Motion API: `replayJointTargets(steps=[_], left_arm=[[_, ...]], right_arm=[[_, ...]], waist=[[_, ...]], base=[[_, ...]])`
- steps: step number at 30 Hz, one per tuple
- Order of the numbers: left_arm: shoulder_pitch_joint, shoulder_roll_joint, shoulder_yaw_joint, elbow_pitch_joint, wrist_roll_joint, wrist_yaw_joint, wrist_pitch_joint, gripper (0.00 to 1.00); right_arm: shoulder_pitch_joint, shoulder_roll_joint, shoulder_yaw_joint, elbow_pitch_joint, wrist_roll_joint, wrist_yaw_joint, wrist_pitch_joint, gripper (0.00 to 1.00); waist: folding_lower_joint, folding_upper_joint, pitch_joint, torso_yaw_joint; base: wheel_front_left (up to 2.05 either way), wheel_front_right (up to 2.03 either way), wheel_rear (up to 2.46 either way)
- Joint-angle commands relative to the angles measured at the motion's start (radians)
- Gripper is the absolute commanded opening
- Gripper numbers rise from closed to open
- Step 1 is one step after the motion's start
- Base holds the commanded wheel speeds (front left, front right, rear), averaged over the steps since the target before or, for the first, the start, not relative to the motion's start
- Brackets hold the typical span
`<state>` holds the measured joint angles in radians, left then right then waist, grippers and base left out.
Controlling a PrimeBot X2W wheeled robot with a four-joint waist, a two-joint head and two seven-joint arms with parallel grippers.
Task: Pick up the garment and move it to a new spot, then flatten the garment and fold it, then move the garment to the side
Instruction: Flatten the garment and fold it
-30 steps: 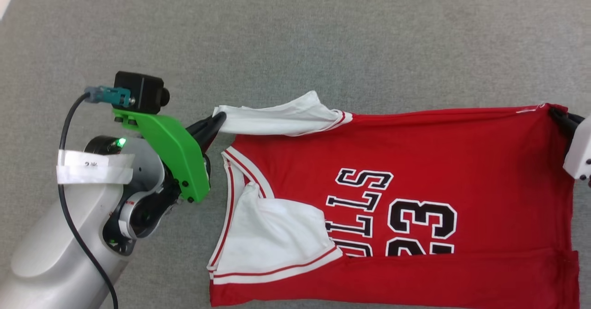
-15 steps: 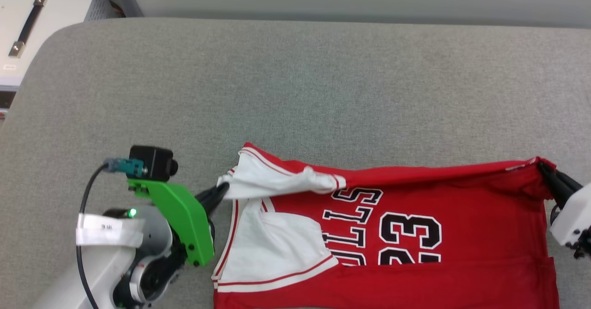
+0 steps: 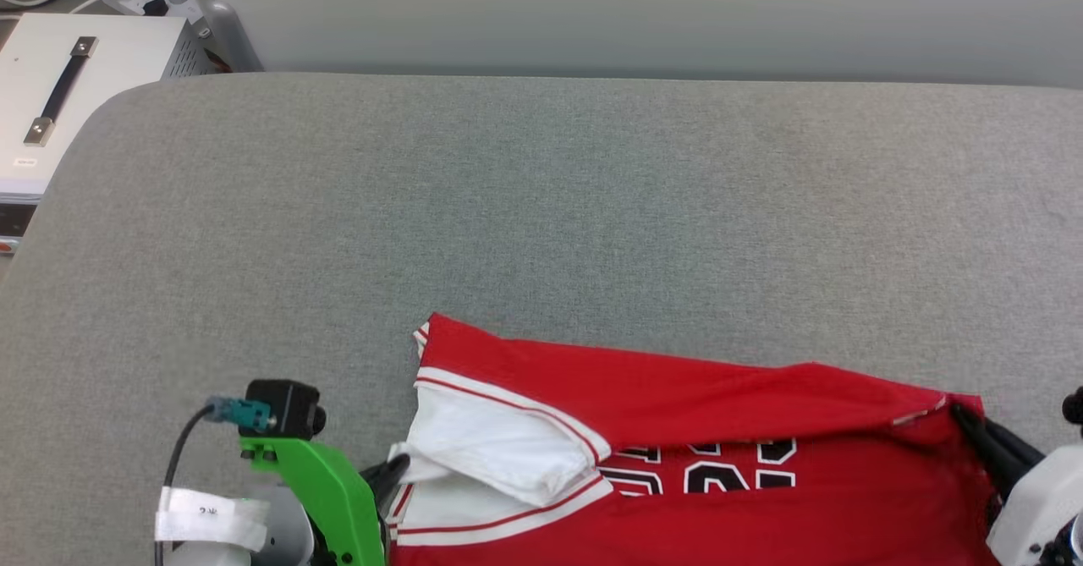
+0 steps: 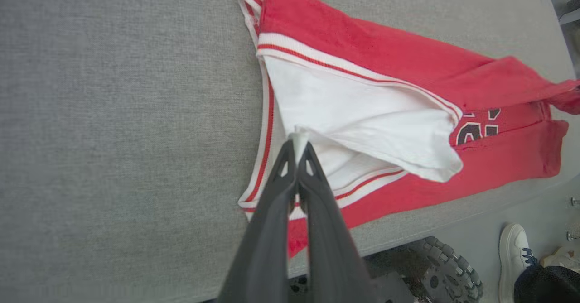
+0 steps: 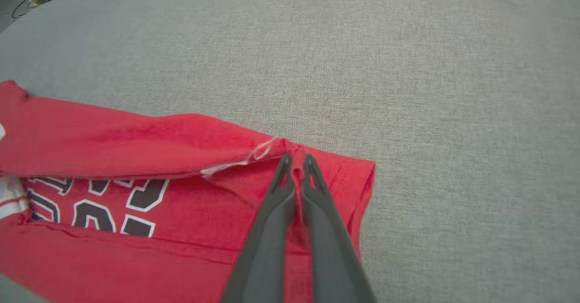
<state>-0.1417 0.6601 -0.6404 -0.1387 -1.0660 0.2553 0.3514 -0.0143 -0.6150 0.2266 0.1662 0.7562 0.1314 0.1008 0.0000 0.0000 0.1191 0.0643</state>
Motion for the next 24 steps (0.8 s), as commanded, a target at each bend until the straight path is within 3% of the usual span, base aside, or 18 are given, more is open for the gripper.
replayJointTargets(steps=[1,15,19,20,21,24], left_arm=[[0.02,0.009,-0.008,0.006,-0.007,0.005,0.006,0.0],[0.003,-0.012,-0.075,0.114,0.029,-0.025,0.034,0.0],[-0.01,-0.025,-0.084,0.143,0.035,-0.035,0.033,0.0],[-0.013,-0.029,-0.086,0.15,0.037,-0.036,0.033,0.48],[-0.014,-0.032,-0.088,0.154,0.038,-0.037,0.03,0.98],[-0.014,-0.04,-0.089,0.167,0.042,-0.037,0.019,1.0]], right_arm=[[0.017,-0.017,0.017,-0.009,0.003,-0.001,-0.007,0.0],[-0.007,-0.165,0.23,-0.014,-0.041,-0.001,-0.003,0.0],[-0.03,-0.181,0.272,0.014,-0.03,-0.001,0.008,0.0],[-0.036,-0.18,0.278,0.02,-0.023,-0.001,0.007,0.38],[-0.04,-0.176,0.281,0.026,-0.013,-0.001,0.008,1.0],[-0.047,-0.17,0.297,0.03,0.023,-0.001,0.017,1.0]], waist=[[0.0,0.0,-0.001,-0.002],[0.0,0.0,0.02,-0.011],[0.0,0.0,0.023,-0.011],[0.0,0.0,0.022,-0.011],[0.0,0.0,0.021,-0.011],[0.0,0.0,0.01,-0.012]], base=[[0.0,0.0,0.0],[0.0,0.0,0.0],[0.0,0.0,0.0],[0.0,0.0,0.0],[0.0,0.0,0.0],[0.0,0.0,0.0]])
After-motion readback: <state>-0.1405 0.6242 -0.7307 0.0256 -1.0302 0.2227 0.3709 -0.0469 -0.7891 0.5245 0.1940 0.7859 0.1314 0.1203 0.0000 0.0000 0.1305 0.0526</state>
